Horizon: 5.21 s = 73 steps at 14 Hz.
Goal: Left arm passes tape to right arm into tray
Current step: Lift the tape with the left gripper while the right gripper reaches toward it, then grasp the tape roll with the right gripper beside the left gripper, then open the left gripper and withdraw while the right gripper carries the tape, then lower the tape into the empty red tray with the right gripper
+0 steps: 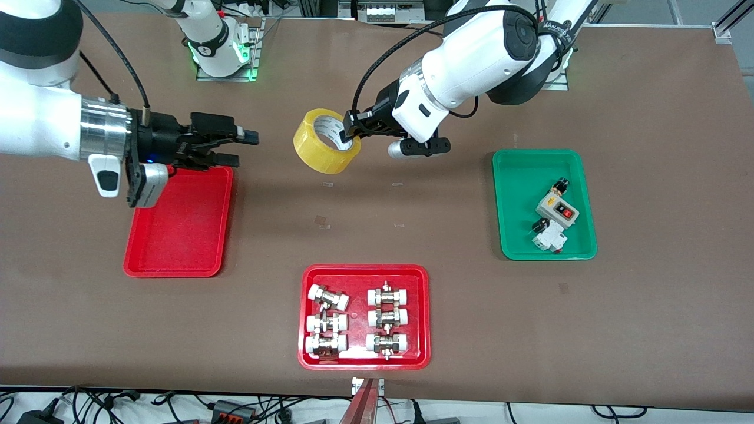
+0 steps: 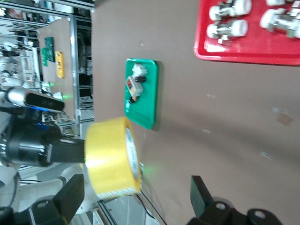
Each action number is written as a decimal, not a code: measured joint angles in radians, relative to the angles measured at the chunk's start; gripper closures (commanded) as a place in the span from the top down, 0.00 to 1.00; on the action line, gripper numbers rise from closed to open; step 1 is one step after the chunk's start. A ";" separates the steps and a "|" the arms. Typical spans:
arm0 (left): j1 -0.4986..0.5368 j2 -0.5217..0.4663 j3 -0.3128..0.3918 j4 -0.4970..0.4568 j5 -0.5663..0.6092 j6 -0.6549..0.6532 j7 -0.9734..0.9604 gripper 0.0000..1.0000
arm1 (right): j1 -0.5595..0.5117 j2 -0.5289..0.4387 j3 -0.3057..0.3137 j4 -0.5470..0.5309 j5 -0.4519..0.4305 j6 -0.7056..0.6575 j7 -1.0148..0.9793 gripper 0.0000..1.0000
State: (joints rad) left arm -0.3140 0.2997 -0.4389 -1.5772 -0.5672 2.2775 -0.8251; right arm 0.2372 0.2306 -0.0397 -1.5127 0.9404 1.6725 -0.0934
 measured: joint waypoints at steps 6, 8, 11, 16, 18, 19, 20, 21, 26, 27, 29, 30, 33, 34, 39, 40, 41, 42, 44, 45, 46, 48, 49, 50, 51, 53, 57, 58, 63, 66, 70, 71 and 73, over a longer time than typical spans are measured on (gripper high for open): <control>0.000 0.008 0.000 0.000 0.000 0.000 -0.011 0.01 | 0.105 0.020 0.003 0.001 0.012 0.096 0.002 1.00; 0.000 0.012 0.000 0.000 0.000 0.000 -0.012 0.01 | 0.108 0.028 0.003 0.001 0.012 0.097 0.002 1.00; 0.000 0.012 0.000 0.000 0.000 0.000 -0.013 0.01 | 0.116 0.041 0.003 0.001 0.012 0.097 0.000 1.00; 0.000 0.012 0.000 0.000 0.000 0.000 -0.013 0.01 | 0.140 0.056 0.003 0.002 0.008 0.108 -0.001 0.99; -0.001 0.012 0.000 0.000 0.000 0.000 -0.013 0.01 | 0.141 0.056 0.003 0.002 0.008 0.108 -0.001 0.69; -0.004 0.012 0.000 0.000 0.000 0.000 -0.013 0.01 | 0.141 0.056 0.003 0.002 0.008 0.108 -0.001 0.61; -0.009 0.012 -0.001 0.000 0.000 0.000 -0.013 0.01 | 0.141 0.057 0.003 0.002 0.008 0.108 -0.001 0.51; -0.013 0.012 -0.001 0.000 0.000 0.000 -0.013 0.01 | 0.141 0.057 0.003 0.002 0.008 0.108 -0.001 0.44; -0.015 0.016 -0.001 0.001 0.000 0.001 -0.016 0.02 | 0.141 0.057 0.003 0.003 0.008 0.107 -0.006 0.40; -0.015 0.016 -0.001 0.001 0.000 0.001 -0.016 0.27 | 0.141 0.057 0.003 0.003 0.008 0.107 -0.006 0.40; -0.014 0.016 -0.001 0.003 0.000 0.002 -0.016 0.85 | 0.141 0.058 0.003 0.003 0.005 0.108 -0.006 0.39; -0.013 0.016 -0.001 0.004 0.000 0.002 -0.016 0.94 | 0.141 0.059 0.001 0.003 0.005 0.109 -0.006 0.39; -0.004 0.016 0.006 0.005 0.000 0.002 -0.015 1.00 | 0.141 0.066 0.000 0.003 -0.004 0.109 -0.007 0.39; 0.004 0.015 0.013 0.005 0.002 0.000 -0.015 1.00 | 0.140 0.069 -0.002 0.003 -0.016 0.109 -0.008 0.39; 0.201 -0.036 0.030 0.025 0.187 -0.221 -0.012 1.00 | 0.058 0.138 -0.020 -0.017 -0.044 0.110 -0.057 0.38; 0.241 -0.053 0.031 0.027 0.230 -0.268 -0.010 1.00 | 0.020 0.162 -0.023 -0.021 -0.050 0.109 -0.079 0.38; 0.276 -0.068 0.032 0.028 0.272 -0.315 -0.005 1.00 | -0.021 0.187 -0.024 -0.024 -0.072 0.109 -0.091 0.38; 0.301 -0.078 0.032 0.028 0.322 -0.363 0.012 1.00 | -0.066 0.211 -0.026 -0.026 -0.107 0.106 -0.099 0.38; 0.327 -0.093 0.031 0.028 0.402 -0.427 0.051 1.00 | -0.157 0.258 -0.028 -0.030 -0.152 0.084 -0.111 0.38; 0.346 -0.100 0.029 0.028 0.420 -0.451 0.083 1.00 | -0.205 0.281 -0.029 -0.032 -0.159 0.069 -0.121 0.38; 0.375 -0.108 0.027 0.028 0.428 -0.479 0.133 1.00 | -0.252 0.304 -0.030 -0.033 -0.161 0.054 -0.138 0.38; 0.427 -0.128 0.044 0.028 0.441 -0.544 0.264 1.00 | -0.343 0.354 -0.031 -0.034 -0.162 0.017 -0.220 0.38; 0.432 -0.140 0.079 0.028 0.462 -0.580 0.337 1.00 | -0.383 0.378 -0.031 -0.034 -0.162 -0.007 -0.274 0.38; 0.431 -0.153 0.119 0.028 0.482 -0.611 0.410 1.00 | -0.418 0.401 -0.031 -0.034 -0.162 -0.026 -0.322 0.38; 0.430 -0.168 0.157 0.029 0.502 -0.636 0.474 1.00 | -0.446 0.423 -0.031 -0.034 -0.162 -0.037 -0.363 0.38; 0.423 -0.200 0.225 0.029 0.552 -0.660 0.578 1.00 | -0.484 0.458 -0.030 -0.034 -0.162 -0.040 -0.432 0.38; 0.405 -0.266 0.340 0.029 0.582 -0.676 0.763 1.00 | -0.525 0.522 -0.030 -0.033 -0.157 -0.035 -0.517 0.39; 0.404 -0.281 0.361 0.029 0.591 -0.677 0.799 1.00 | -0.527 0.534 -0.029 -0.033 -0.150 -0.034 -0.522 0.39; 0.403 -0.326 0.411 0.025 0.595 -0.694 0.874 1.00 | -0.543 0.568 -0.028 -0.032 -0.133 -0.032 -0.583 0.39; 0.389 -0.329 0.405 0.024 0.595 -0.694 0.864 1.00 | -0.552 0.575 -0.027 -0.031 -0.128 -0.032 -0.593 0.57; 0.386 -0.329 0.402 0.024 0.595 -0.694 0.855 1.00 | -0.552 0.575 -0.026 -0.030 -0.128 -0.032 -0.594 1.00; 0.386 -0.329 0.402 0.023 0.595 -0.694 0.855 1.00 | -0.551 0.575 -0.025 -0.030 -0.133 -0.030 -0.594 1.00; 0.386 -0.329 0.401 0.023 0.595 -0.692 0.855 1.00 | -0.545 0.575 -0.018 -0.029 -0.179 -0.004 -0.597 1.00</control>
State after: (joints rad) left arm 0.0717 -0.0291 -0.0382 -1.5537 0.0273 1.5851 0.0294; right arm -0.3077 0.8059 -0.0578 -1.5415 0.7616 1.6689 -0.6905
